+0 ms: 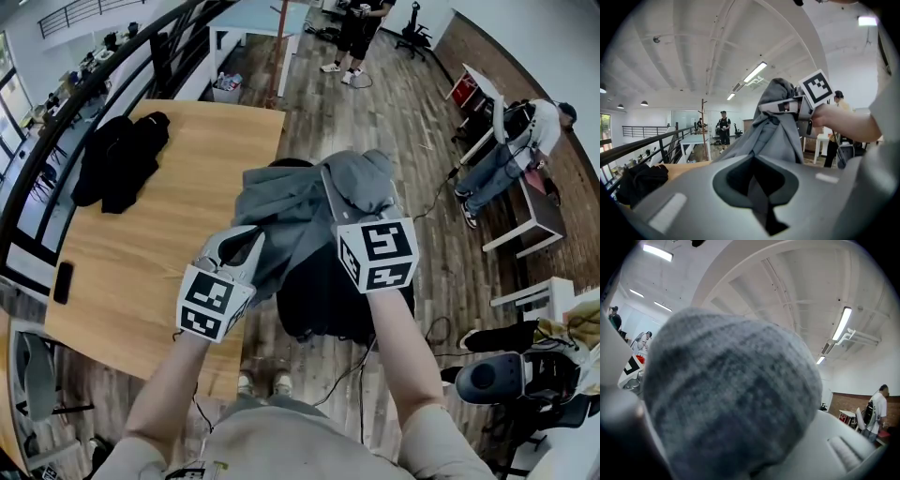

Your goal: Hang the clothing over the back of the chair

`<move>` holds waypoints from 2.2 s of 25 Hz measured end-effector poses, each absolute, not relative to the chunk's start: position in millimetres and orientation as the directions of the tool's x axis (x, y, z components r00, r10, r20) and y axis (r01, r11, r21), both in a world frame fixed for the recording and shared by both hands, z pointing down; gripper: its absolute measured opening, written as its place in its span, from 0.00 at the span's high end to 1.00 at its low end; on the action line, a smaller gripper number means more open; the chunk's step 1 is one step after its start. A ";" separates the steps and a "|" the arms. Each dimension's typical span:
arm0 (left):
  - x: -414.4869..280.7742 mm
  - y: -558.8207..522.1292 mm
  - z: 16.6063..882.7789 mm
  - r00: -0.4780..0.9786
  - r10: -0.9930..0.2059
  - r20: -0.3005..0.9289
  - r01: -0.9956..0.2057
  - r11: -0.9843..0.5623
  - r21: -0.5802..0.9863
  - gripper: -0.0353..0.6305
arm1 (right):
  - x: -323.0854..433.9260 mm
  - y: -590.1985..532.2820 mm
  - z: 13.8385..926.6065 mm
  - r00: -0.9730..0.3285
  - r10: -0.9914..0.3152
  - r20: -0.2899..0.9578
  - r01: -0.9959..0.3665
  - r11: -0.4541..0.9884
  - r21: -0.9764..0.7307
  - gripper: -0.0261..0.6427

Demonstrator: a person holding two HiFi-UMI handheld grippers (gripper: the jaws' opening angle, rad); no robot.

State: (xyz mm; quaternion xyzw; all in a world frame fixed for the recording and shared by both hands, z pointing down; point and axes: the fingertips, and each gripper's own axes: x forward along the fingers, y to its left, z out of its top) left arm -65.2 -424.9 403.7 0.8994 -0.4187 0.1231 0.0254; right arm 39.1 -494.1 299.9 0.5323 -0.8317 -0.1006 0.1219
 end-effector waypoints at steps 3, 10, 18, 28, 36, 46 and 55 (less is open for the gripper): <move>-57.7 -422.1 410.8 0.620 -0.741 0.259 -0.755 -0.653 -0.063 0.95 | 50.2 -488.2 322.4 -0.391 -0.912 0.128 -0.863 0.411 0.293 0.75; -43.5 -418.1 425.8 0.606 -0.738 0.295 -0.756 -0.650 -0.074 0.95 | 75.8 -477.9 380.8 -0.367 -0.905 0.215 -0.871 0.415 0.261 0.75; -38.5 -413.9 448.6 0.587 -0.731 0.348 -0.759 -0.646 -0.077 0.95 | 83.5 -471.9 446.9 -0.374 -0.870 0.322 -0.865 0.453 0.216 0.73; -25.1 -418.6 471.2 0.568 -0.727 0.386 -0.767 -0.638 -0.073 0.95 | 80.1 -469.9 513.4 -0.432 -0.813 0.391 -0.849 0.513 0.128 0.71; -14.1 -418.9 485.2 0.565 -0.719 0.405 -0.765 -0.640 -0.069 0.95 | 79.2 -471.9 533.8 -0.470 -0.788 0.398 -0.837 0.541 0.083 0.64; -7.6 -420.7 481.4 0.565 -0.717 0.407 -0.769 -0.637 -0.055 0.95 | 102.6 -463.0 516.4 -0.485 -0.794 0.367 -0.851 0.525 0.011 0.35; 2.1 -401.8 480.7 0.573 -0.706 0.416 -0.753 -0.654 -0.072 0.95 | 137.7 -446.4 501.9 -0.418 -0.833 0.361 -0.881 0.468 0.060 0.24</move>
